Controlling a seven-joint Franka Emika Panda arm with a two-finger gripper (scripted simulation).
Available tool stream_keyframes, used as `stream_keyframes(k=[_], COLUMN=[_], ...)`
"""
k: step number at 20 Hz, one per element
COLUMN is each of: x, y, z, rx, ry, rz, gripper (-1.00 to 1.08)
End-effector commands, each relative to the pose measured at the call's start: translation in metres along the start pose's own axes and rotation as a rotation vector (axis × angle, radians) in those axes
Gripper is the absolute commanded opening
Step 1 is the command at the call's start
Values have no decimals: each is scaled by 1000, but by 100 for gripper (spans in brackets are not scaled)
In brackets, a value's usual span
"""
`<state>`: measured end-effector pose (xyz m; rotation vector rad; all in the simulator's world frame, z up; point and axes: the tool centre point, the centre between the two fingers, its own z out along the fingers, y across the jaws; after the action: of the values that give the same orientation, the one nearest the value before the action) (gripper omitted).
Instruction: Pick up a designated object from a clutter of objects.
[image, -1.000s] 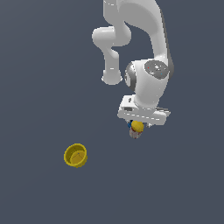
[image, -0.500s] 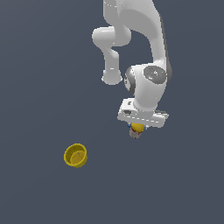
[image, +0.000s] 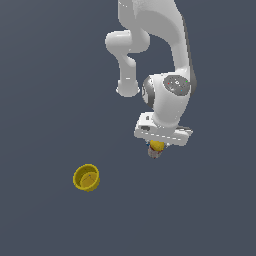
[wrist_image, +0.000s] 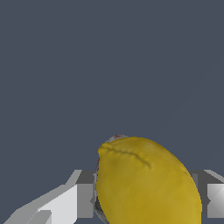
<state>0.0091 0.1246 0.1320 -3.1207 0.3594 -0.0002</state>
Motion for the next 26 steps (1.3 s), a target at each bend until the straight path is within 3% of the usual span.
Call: stream_keyframes(k=[1,9,26], x=[3,26,113], y=[3,39,168], z=[-4,-38,-163], rx=[0,2,1], ry=[1,1,0], rz=[1,0,0], gripper=[-100,-100,-100])
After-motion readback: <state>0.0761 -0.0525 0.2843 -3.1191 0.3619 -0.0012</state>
